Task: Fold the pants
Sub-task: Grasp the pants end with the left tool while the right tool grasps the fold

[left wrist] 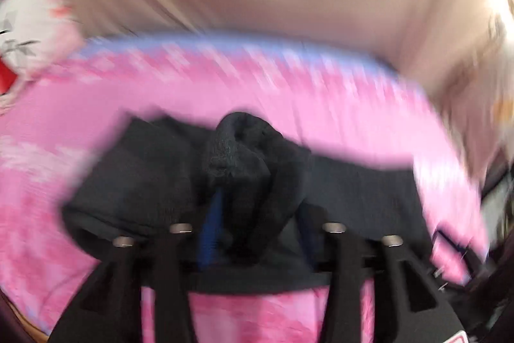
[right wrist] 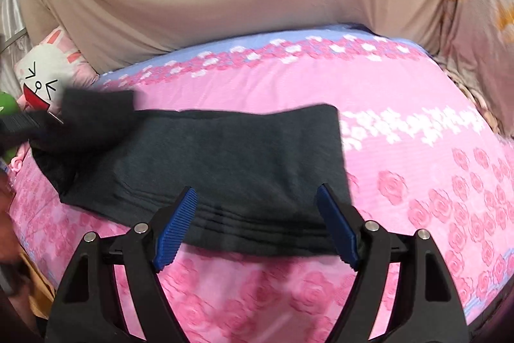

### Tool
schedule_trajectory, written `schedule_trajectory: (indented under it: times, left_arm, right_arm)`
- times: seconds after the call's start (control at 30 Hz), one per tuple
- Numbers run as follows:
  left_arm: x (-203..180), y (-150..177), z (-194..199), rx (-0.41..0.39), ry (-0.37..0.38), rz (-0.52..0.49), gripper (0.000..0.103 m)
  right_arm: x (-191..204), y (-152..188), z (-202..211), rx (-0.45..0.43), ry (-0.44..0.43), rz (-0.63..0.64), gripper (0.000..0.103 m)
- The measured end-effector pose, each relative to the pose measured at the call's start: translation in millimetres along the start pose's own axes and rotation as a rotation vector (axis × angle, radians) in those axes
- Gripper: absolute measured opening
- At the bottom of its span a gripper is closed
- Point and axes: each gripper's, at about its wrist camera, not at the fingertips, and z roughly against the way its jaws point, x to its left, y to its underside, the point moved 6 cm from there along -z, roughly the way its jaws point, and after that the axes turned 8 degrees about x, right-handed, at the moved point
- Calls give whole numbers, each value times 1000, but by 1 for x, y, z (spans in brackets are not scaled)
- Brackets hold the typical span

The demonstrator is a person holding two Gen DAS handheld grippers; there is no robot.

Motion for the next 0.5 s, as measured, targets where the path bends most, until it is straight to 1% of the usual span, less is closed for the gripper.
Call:
schedule_trajectory:
  times: [0.03, 0.07, 0.1, 0.17, 0.2, 0.23, 0.27, 0.3, 0.33, 0.37, 0.4, 0.43, 0.5]
  left_arm:
    - [-14, 11, -13, 18, -39, -34, 47]
    - [-20, 18, -15, 11, -67, -54, 55]
    - [-26, 23, -9, -20, -74, -73, 58]
    - [-23, 23, 12, -71, -47, -70, 70]
    - [-15, 23, 29, -102, -33, -54, 71]
    - [-8, 23, 44, -128, -11, -37, 76]
    - [4, 21, 64, -165, 22, -9, 84]
    - [10, 22, 76, -189, 39, 11, 87]
    - [26, 22, 95, -237, 49, 51, 87]
    - [41, 21, 109, -268, 23, 83, 87]
    - [54, 22, 118, -283, -12, 106, 87]
    - [73, 23, 126, -296, -76, 139, 87]
    - [99, 25, 132, -307, -156, 185, 87]
  right_arm:
    - [-3, 1, 2, 1, -3, -4, 75]
    - [-6, 1, 5, -1, -6, -6, 75]
    - [-7, 0, 7, -2, -14, -7, 75]
    - [-3, -5, 10, -1, -61, 4, 76]
    - [1, -8, 10, 0, -87, 6, 82]
    - [6, -11, 9, 2, -118, 7, 86]
    - [14, -15, 9, 8, -158, 13, 88]
    - [25, -20, 5, 24, -210, 17, 88]
    - [35, -22, 3, 37, -258, 17, 88]
    - [47, -27, -3, 54, -323, 9, 88]
    - [56, -29, -9, 72, -352, -3, 88]
    - [65, -31, -16, 90, -379, -8, 88]
    - [84, -34, -36, 135, -416, -22, 88]
